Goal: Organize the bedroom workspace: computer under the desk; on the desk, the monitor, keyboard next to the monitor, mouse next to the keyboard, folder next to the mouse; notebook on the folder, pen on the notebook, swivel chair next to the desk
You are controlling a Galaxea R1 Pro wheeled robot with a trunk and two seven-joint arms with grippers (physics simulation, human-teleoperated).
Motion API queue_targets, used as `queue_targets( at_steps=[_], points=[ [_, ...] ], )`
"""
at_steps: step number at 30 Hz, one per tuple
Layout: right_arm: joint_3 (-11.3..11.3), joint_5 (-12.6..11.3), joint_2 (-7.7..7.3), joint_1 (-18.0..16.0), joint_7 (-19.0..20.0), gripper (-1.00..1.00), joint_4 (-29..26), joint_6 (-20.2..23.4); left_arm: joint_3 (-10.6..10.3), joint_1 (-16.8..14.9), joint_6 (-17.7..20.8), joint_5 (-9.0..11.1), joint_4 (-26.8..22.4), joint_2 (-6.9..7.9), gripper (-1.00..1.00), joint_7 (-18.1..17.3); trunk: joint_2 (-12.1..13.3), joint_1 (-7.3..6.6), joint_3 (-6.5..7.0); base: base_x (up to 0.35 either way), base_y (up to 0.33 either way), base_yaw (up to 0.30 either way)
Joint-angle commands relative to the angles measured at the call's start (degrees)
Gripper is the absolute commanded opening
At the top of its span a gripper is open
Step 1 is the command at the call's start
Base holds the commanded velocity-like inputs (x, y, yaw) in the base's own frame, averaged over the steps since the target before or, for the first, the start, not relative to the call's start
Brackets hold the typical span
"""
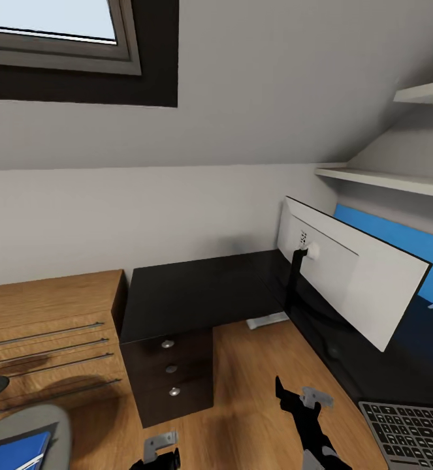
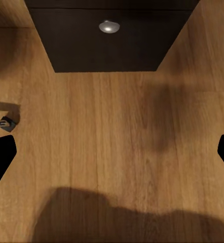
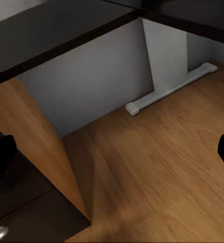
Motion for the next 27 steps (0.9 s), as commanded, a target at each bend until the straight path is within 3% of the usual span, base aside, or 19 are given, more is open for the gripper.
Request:
queue_targets(
  at_steps=[1,4,7,8,10,11,15,18,21,24,25,27],
  points=[
    [-0.27,-0.47,0.24,-0.04,-0.02,1.00,-1.23,0.39,-0.38,-0.06,-0.26,0.50,0.03,0.05,1.00,0.46,-0.05,0.01,-0.08,0.000,0.000,0.000],
    [0.11,0.77,1.07,-0.07,-3.08,1.00,-6.26,4.58,-0.40,-0.06,-0.72,0.45,0.30,0.03,1.00,0.46,-0.05,0.01,-0.08,0.000,0.000,0.000],
    [1.14,4.39,2.21,-0.11,-8.79,1.00,-13.78,14.11,-0.41,-0.06,-0.95,0.38,0.41,0.02,1.00,0.47,-0.05,0.01,-0.08,0.000,0.000,0.000],
    [1.14,4.39,2.21,-0.11,-8.79,1.00,-13.78,14.11,-0.41,-0.06,-0.95,0.38,0.41,0.02,1.00,0.47,-0.05,0.01,-0.08,0.000,0.000,0.000],
    [1.40,5.90,2.72,-0.11,-11.78,1.00,-17.05,18.23,-0.41,-0.06,-0.99,0.36,0.44,-0.01,1.00,0.47,-0.05,0.01,-0.08,0.000,0.000,0.000],
    [1.60,7.17,3.39,-0.12,-15.00,1.00,-20.28,22.25,-0.41,-0.06,-1.02,0.35,0.45,-0.03,1.00,0.47,-0.05,0.01,-0.08,0.000,0.000,0.000],
    [1.85,9.00,5.03,-0.31,-23.12,1.00,-25.79,31.39,-0.39,-0.06,-1.05,0.33,0.44,-0.10,1.00,0.47,-0.05,0.01,-0.08,0.000,0.000,0.000],
    [2.05,9.53,5.60,-0.92,-28.92,1.00,-27.42,36.71,-0.37,-0.06,-1.10,0.33,0.38,-0.27,1.00,0.47,-0.05,0.01,-0.08,0.000,0.000,0.000],
    [2.19,9.87,5.78,-1.70,-32.92,1.00,-28.03,39.07,-0.34,-0.06,-1.13,0.33,0.15,-0.36,1.00,0.47,-0.05,0.01,-0.08,0.000,0.000,0.000],
    [2.13,9.92,5.70,-1.97,-34.58,1.00,-28.02,38.77,-0.30,-0.06,-1.14,0.33,0.07,-0.40,1.00,0.47,-0.05,0.01,-0.08,0.000,0.000,0.000],
    [2.11,9.95,5.67,-2.03,-34.95,1.00,-27.86,38.20,-0.31,-0.06,-1.14,0.33,0.05,-0.43,1.00,0.47,-0.05,0.01,-0.08,0.000,0.000,0.000],
    [2.06,10.05,5.60,-2.15,-36.00,1.00,-26.23,32.08,-0.37,-0.06,-1.18,0.34,0.00,-0.48,1.00,0.47,-0.05,0.01,-0.08,0.000,0.000,0.000]
  ],
)
